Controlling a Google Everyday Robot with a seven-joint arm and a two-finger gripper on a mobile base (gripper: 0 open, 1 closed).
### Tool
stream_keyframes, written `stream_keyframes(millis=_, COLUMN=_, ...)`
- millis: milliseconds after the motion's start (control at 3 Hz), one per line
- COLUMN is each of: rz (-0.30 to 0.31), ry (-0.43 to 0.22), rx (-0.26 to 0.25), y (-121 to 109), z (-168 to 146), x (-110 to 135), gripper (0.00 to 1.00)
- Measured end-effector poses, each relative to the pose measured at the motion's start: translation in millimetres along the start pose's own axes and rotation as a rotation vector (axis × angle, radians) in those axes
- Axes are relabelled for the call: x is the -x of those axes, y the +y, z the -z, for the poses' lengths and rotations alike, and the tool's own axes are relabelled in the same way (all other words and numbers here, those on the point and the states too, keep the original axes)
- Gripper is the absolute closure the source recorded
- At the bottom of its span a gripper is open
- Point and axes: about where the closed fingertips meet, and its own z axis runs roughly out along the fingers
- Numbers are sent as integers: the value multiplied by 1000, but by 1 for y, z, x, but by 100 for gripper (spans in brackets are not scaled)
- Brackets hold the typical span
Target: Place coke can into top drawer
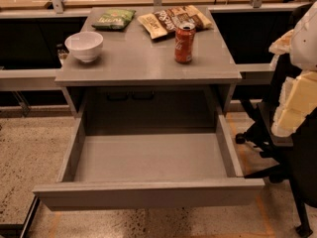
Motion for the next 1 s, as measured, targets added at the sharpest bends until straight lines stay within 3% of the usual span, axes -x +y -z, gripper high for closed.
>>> stream_keyframes(millis=333, rz=7, ry=0, rx=-3, y=-3, z=-2, x=4, gripper=0)
stream_keyframes(millis=667, rz=58, ry=0, rx=-21, y=-22, z=-17, x=28, gripper=0)
stream_keyframes(millis=1000, rz=101, ry=12, rx=2, y=-54, z=-44, x=46, gripper=0)
